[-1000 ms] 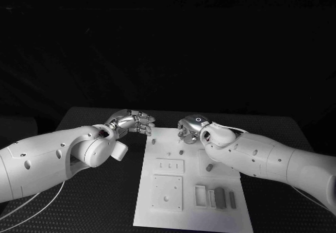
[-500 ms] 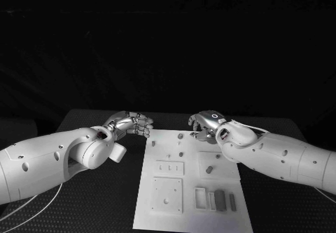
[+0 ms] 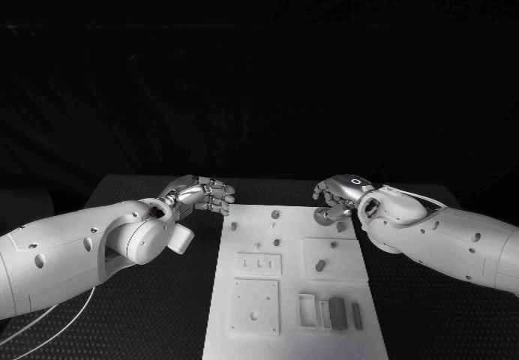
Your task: Assemble the parts on the task board
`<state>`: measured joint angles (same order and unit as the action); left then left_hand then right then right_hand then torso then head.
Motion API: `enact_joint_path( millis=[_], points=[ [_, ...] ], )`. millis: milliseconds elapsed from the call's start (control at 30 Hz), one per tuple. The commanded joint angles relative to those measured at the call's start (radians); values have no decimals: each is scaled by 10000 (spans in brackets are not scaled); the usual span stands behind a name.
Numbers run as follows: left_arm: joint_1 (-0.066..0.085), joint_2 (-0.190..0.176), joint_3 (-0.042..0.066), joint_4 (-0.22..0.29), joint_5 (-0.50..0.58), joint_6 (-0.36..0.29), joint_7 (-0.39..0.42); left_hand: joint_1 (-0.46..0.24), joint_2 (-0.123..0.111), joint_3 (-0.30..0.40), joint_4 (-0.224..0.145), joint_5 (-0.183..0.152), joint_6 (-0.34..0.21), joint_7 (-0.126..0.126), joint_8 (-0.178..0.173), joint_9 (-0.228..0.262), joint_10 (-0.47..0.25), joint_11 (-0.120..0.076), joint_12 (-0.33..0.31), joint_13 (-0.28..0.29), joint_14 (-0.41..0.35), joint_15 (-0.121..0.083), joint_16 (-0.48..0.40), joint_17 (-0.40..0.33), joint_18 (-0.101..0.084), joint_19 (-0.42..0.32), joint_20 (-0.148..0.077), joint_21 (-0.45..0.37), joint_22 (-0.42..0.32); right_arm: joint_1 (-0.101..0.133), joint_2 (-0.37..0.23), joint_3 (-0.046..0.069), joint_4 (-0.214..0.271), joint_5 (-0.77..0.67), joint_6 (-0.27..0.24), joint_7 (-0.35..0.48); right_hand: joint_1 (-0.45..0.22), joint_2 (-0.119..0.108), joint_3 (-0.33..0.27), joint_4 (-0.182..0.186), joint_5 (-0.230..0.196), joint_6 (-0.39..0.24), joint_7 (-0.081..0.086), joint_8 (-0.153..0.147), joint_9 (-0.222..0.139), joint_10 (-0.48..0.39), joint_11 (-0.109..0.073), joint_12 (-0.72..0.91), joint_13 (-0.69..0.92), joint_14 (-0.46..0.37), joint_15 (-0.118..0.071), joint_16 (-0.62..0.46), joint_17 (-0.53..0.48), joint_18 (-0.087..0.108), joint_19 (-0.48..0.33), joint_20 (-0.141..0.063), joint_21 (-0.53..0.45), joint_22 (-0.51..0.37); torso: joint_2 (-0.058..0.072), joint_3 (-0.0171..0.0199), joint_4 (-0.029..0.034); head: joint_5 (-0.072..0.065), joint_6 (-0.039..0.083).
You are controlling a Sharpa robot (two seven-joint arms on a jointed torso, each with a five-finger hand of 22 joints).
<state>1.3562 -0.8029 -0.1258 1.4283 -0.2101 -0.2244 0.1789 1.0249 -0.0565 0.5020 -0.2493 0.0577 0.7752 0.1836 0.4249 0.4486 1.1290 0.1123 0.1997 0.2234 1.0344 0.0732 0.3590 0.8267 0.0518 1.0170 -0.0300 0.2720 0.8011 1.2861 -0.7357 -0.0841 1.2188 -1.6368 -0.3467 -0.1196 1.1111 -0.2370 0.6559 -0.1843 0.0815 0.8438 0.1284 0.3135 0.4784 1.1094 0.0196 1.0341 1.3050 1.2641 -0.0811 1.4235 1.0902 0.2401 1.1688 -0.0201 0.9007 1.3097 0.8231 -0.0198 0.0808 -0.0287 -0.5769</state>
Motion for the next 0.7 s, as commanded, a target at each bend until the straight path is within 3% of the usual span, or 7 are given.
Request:
enact_joint_path(
  millis=[33, 200, 367, 700],
  points=[
    [8, 81, 6, -56, -24, 146, 89, -30, -81, -12, 67, -28, -8, 78, -44, 18, -12, 63, -47, 13, 25, 12, -67, 18, 137, -37, 44, -46, 16, -9, 2, 1, -212, -84, 646, 159, -31, -71, 16, 90, -25, -64, 36, -57, 24, -40, 13, 251, 99, 223, -28, 203, 318, 217, 2, -95, 109, 223, 17, 4, -9, -92, -11],
    [7, 158, 6, -106, -25, 159, 106, -31, -74, -11, 71, -28, -9, 79, -47, 19, -11, 63, -53, 17, 26, 13, -73, 24, 136, -37, 45, -48, 19, -67, 125, 0, -696, -29, 618, 206, -45, -59, 33, 125, -25, -127, 48, -88, 29, -64, 21, 353, 104, 229, -21, 247, 352, 217, -5, -114, 160, 218, 12, -22, 2, -188, 33],
    [5, 171, 6, -137, -26, 181, 94, -34, -66, -11, 76, -28, -10, 80, -50, 21, -11, 64, -58, 21, 26, 13, -77, 29, 136, -37, 46, -50, 21, -84, 99, -1, -774, -27, 744, 212, -34, 25, 58, 153, -26, -143, 60, -94, 40, -39, 33, 453, 97, 342, -10, 327, 499, 217, 21, -140, 221, 217, 6, -14, 61, -206, -36],
    [4, 177, 5, -157, -26, 174, 114, -70, -57, -26, 107, -30, -15, 85, -61, 28, -8, 67, -80, 38, 30, 17, -99, 51, 133, -39, 50, -58, 31, -239, 232, -15, -1032, 45, 1330, 265, -198, 19, 46, 309, -28, -287, 96, -177, 25, -76, 69, 571, 34, 333, 27, 365, 485, 217, -10, -155, 292, 205, 11, -33, 38, -192, -66]
  ],
)
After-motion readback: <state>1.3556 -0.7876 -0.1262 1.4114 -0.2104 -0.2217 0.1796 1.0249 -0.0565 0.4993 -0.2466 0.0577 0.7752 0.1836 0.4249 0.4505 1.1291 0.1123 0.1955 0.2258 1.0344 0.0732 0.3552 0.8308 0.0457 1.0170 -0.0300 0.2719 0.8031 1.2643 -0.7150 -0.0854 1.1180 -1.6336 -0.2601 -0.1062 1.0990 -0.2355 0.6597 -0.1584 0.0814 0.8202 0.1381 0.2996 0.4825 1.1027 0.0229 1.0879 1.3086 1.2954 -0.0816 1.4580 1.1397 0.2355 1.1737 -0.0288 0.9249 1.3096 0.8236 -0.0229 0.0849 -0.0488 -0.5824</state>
